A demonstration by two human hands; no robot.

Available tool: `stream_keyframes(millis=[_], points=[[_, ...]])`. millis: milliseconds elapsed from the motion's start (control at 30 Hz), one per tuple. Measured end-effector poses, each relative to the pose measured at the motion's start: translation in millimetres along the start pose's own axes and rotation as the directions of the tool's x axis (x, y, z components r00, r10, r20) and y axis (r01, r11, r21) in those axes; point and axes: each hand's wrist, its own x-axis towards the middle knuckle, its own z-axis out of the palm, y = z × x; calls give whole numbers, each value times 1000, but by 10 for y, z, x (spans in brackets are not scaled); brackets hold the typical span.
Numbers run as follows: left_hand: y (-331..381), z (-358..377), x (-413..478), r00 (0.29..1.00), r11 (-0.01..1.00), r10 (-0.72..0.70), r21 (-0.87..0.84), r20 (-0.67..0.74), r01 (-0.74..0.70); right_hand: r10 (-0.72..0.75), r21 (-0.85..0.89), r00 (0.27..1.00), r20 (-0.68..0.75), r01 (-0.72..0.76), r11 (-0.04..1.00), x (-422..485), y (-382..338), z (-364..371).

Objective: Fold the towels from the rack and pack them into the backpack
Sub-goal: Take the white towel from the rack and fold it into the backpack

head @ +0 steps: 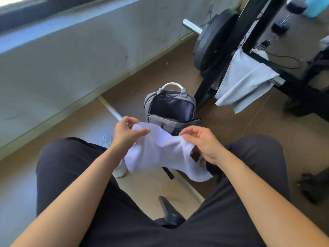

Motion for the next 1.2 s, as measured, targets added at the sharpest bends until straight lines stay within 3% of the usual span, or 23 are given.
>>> stream_keyframes(millis=[67, 133, 300, 400, 533, 900, 1200], points=[[16, 38, -41, 994, 999, 31, 1, 101, -32, 30, 128, 988, 152, -50, 991, -55, -23, 44], [46, 112, -110, 973, 998, 67, -17, 222, -65, 32, 127, 962, 270, -69, 989, -76, -17, 71], [23, 233, -201, 895, 991, 81, -135, 438, -23, -45, -71, 969, 242, 64, 995, -39, 47, 136], [20, 267, -232, 874, 987, 112, -155, 473, -43, -105, -220, 982, 157, 138, 966, -28, 57, 183], [29, 274, -253, 835, 983, 157, -164, 527, -81, -264, -504, 957, 122, 289, 814, 9, 91, 222], [66, 261, -280, 806, 976, 202, -183, 556, -118, -204, -513, 973, 105, 229, 827, 7, 62, 264], [63, 280, -268, 796, 975, 197, -198, 572, -99, -305, -421, 951, 42, 294, 858, -28, 49, 286]])
